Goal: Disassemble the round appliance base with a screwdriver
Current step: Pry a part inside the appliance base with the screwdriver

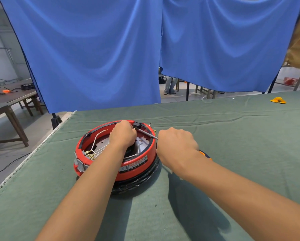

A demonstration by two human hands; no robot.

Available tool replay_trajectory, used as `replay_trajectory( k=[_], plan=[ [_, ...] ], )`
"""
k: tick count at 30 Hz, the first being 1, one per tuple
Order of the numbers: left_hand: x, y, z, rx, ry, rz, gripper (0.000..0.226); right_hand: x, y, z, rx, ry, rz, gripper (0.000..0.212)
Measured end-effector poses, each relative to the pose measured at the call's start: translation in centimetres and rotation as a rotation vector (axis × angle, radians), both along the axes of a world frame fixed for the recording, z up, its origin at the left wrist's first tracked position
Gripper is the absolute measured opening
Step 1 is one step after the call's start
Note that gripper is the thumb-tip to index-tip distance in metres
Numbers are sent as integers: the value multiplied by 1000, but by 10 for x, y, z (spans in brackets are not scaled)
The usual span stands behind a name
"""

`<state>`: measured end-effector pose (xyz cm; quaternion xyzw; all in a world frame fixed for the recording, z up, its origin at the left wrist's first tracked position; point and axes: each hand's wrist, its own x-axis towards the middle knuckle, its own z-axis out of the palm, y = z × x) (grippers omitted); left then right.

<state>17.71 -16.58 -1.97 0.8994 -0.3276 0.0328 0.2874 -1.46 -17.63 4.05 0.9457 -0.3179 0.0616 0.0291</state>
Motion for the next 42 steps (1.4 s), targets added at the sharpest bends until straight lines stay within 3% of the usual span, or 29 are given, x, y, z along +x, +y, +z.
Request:
replay_trajectory(
  k=[15,23,42],
  plan=[
    [0,-1,1,0,17,2,19,5,8,-5,49,-30,-7,13],
    [-3,2,2,17,-14,10,19,14,20,-4,121,7,-69,29],
    [-3,3,3,25,3,12,18,28,29,-10,186,-16,-120,31]
  ],
)
